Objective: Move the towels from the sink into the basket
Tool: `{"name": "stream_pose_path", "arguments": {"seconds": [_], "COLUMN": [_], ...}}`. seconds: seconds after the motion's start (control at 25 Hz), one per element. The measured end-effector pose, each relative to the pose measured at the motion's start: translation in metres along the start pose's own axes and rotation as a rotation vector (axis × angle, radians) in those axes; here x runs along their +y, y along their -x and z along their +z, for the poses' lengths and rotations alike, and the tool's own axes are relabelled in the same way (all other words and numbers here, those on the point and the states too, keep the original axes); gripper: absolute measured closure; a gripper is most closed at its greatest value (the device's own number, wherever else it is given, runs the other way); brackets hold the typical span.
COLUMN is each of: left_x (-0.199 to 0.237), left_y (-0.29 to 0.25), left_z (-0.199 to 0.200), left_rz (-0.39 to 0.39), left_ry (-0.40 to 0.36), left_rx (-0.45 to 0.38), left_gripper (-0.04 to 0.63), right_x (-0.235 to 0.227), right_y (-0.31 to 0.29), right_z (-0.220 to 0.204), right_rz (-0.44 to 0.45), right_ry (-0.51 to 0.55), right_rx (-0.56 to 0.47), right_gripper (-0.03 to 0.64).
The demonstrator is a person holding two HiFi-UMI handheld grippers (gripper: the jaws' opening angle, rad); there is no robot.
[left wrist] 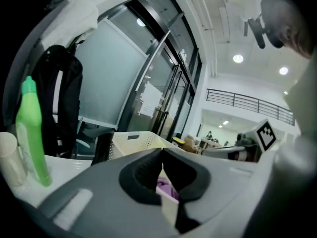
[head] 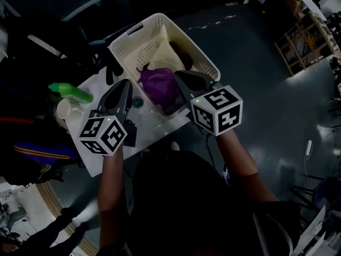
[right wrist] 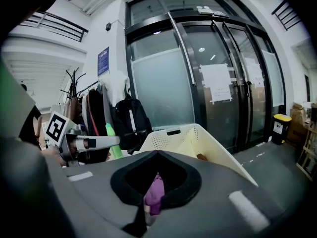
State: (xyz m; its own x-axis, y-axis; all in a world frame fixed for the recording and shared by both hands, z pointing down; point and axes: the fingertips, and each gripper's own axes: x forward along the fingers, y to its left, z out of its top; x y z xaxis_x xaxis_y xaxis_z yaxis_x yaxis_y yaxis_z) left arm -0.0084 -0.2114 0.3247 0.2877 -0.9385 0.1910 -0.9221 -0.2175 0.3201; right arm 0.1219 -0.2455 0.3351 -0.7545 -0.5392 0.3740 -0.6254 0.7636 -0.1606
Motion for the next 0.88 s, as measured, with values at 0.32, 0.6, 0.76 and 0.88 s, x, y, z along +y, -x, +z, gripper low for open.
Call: {"name": "stream_pose_path", "arguments": {"seconds": [0.32, 0.6, 0.76, 0.88], "left_x": [0.026, 0.038, 0.042, 0.043], "left_y": [0.056, 0.095, 0.11, 0.118], "left_z": [-0.02, -0.039, -0.046, -0.05], "left_rz": [0.132, 0.217, 0.244, 0.254], "left_ry": [0.06, 0.073, 0.08, 0.082], "left_rx": [-0.027, -0.028, -0.026, -0.025], "left_gripper": [0.586, 0.586, 0.586, 0.586], "right_x": [0.046, 0.085, 0.104, 0.117], "right_y": [-0.013, -0.019, -0.021, -0.022], "right_z": [-0.001, -0.005, -0.008, -0.01], "right_rz": [0.104, 0.185, 0.218, 0.245], "right_ry": [0.05, 0.07, 0.074, 0.079], "right_rx": [0.004, 0.005, 0.003, 0.005], "right_gripper": [0.62, 0.62, 0.62, 0.62]}}
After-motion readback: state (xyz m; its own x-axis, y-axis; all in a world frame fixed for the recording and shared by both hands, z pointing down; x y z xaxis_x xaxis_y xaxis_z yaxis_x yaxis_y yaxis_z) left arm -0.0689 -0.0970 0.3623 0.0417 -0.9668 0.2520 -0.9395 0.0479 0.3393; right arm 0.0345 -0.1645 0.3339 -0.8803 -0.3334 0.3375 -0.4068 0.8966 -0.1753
